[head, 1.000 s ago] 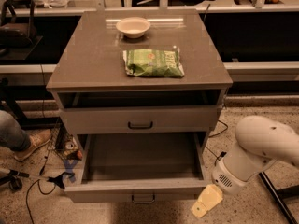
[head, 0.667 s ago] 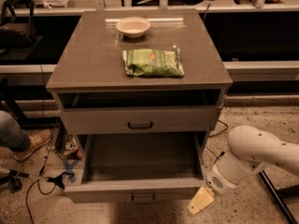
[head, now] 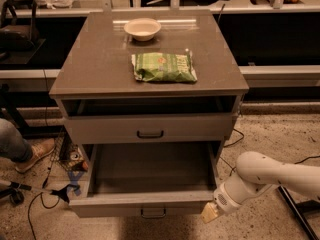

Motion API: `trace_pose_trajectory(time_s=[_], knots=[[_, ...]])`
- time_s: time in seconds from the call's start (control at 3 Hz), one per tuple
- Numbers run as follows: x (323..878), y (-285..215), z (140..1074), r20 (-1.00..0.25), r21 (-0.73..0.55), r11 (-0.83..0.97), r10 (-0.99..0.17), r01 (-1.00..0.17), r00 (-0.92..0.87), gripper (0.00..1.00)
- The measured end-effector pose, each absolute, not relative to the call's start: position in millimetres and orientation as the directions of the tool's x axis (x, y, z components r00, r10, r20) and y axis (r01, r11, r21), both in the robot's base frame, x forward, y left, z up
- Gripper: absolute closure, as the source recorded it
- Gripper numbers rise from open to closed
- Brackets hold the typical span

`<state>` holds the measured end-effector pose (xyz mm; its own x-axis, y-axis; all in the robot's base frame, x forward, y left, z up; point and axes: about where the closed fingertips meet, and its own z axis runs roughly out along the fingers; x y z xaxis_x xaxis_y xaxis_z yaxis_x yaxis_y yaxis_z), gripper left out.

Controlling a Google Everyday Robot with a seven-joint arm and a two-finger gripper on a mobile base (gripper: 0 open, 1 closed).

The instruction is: Close middle drawer

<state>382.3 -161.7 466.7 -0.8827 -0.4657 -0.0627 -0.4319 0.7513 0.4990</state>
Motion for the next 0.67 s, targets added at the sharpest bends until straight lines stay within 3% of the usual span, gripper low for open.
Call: trace_pose_trajectory(time_s=[0.33, 0.67], knots=[[402.8, -154.7, 435.2, -0.088, 0.502, 0.77, -0.408, -0.394, -0.909, 0.95], [429.9, -143.2, 418.3, -0.149, 0.503, 0.78, -0.344, -0.371, -0.927, 1.0]])
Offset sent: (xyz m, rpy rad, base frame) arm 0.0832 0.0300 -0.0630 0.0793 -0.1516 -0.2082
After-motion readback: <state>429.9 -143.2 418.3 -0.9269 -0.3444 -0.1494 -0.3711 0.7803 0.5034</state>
